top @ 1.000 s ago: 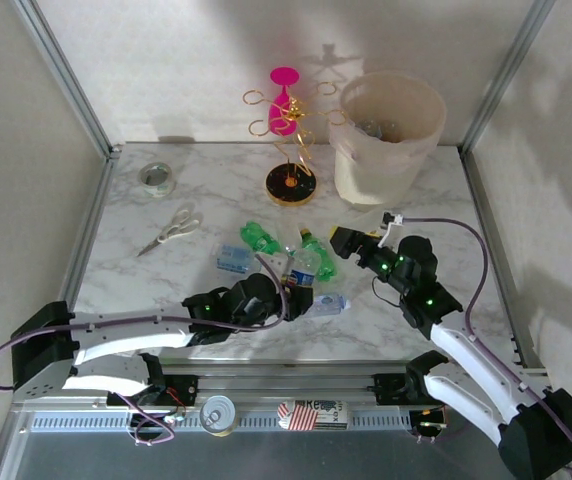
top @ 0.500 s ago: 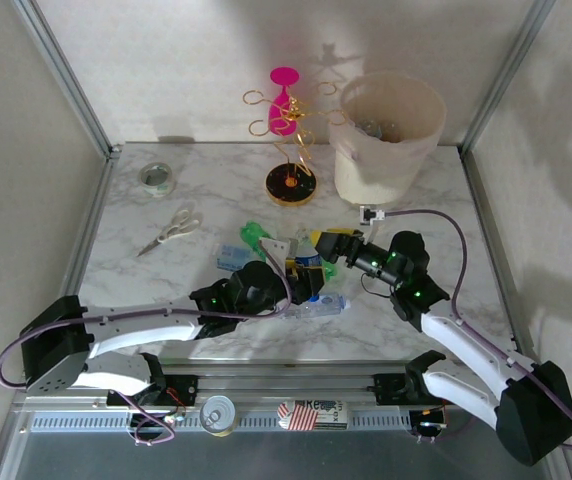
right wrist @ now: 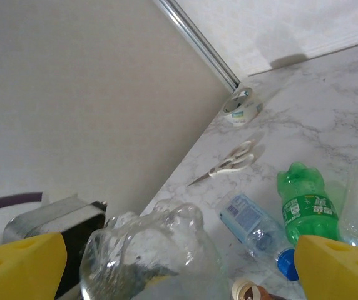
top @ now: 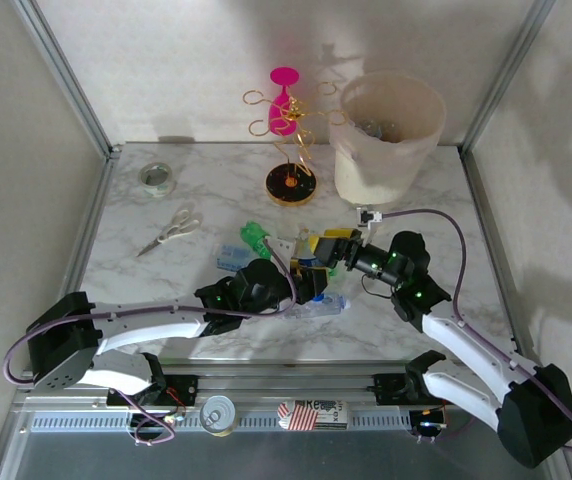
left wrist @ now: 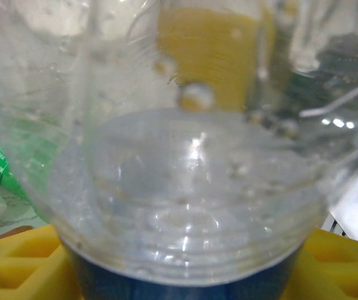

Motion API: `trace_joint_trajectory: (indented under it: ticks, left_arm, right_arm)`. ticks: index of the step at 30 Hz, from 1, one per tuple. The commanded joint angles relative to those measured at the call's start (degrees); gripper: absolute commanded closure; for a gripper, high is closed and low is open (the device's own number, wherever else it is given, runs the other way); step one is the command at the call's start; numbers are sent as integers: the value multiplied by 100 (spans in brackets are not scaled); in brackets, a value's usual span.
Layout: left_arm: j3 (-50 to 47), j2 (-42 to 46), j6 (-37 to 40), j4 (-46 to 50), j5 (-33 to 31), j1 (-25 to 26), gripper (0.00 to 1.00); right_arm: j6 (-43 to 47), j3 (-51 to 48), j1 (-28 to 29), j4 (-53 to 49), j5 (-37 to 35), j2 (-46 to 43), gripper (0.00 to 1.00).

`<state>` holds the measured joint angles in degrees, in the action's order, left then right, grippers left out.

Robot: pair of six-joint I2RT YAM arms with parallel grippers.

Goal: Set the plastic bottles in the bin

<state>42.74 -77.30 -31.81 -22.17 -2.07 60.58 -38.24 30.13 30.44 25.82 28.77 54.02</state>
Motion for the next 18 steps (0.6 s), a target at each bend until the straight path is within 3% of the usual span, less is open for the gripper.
trace_joint_trajectory:
  ticks: [1, 9, 18]
  left_arm:
    - [252, 48, 298, 4, 347, -46, 40]
    - [248, 257, 657, -15, 1059, -47, 41]
    - [80, 491, 627, -5, 827, -46, 35]
  right_arm:
    - [299, 153, 66, -130, 270, -76, 6]
    - [361, 155, 95, 22, 332, 144, 11]
    - [284, 61, 94, 93, 51, 71, 43]
